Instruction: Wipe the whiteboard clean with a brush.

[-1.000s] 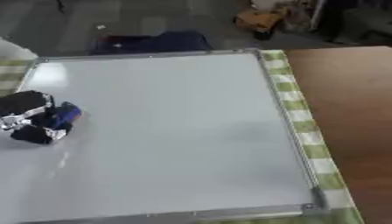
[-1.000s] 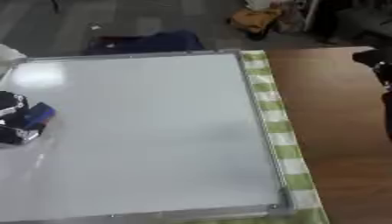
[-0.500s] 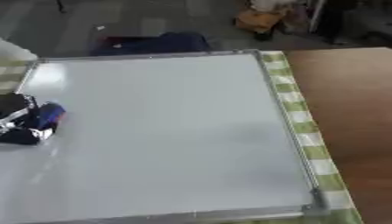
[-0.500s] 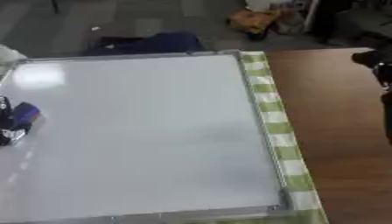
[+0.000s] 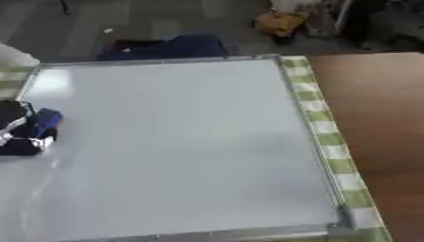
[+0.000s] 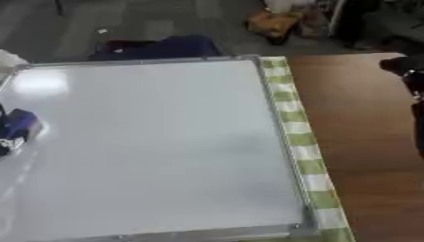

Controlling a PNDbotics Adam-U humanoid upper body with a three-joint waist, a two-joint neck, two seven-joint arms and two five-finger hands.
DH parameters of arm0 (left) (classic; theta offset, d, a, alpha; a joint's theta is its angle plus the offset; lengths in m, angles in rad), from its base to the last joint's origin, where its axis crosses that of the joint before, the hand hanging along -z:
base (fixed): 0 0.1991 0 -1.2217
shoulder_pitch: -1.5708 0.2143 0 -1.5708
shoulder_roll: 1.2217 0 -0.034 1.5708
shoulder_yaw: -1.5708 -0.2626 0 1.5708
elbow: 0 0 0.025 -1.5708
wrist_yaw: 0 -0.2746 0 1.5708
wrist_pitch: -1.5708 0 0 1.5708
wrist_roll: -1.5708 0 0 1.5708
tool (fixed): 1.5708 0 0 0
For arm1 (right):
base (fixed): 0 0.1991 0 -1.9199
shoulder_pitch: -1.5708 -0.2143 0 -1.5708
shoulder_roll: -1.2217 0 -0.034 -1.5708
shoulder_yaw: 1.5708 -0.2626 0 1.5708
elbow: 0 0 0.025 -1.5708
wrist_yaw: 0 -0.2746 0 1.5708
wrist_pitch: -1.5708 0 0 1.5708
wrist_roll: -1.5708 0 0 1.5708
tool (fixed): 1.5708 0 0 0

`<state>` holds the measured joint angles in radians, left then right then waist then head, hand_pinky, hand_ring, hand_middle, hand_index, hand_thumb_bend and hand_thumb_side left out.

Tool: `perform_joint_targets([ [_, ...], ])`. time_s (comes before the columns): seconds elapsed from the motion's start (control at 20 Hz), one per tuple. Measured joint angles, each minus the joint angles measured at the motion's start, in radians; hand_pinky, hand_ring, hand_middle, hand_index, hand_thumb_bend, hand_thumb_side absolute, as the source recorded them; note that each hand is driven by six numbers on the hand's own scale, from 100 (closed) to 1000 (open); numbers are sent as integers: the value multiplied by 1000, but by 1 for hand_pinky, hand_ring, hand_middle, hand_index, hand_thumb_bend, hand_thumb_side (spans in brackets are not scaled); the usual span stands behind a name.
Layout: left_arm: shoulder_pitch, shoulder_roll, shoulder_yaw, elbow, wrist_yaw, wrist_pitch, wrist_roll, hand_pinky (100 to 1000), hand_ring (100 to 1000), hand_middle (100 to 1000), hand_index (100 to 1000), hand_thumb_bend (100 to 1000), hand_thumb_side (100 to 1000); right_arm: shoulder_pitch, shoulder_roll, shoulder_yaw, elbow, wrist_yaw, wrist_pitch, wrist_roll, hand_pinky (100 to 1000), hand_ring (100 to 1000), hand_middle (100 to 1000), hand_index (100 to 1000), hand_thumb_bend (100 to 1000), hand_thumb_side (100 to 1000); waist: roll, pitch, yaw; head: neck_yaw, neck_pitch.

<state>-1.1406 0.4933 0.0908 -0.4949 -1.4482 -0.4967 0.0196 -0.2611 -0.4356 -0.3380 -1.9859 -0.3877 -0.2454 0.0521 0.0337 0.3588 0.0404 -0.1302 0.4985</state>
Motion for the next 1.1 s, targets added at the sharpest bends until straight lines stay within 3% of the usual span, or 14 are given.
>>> perform_joint_targets([
  [0.35,-4,0,0,11,8,-24,-11,514,268,100,141,122,619,-2,0,0,0,0,0,0,775,640,485,570,253,981,0,0,-1,1,0],
  [1.1,-4,-36,-57,-52,156,-187,-211,506,264,100,140,134,617,-3,0,0,0,-2,2,0,775,640,486,571,247,975,6,-6,-6,30,32],
])
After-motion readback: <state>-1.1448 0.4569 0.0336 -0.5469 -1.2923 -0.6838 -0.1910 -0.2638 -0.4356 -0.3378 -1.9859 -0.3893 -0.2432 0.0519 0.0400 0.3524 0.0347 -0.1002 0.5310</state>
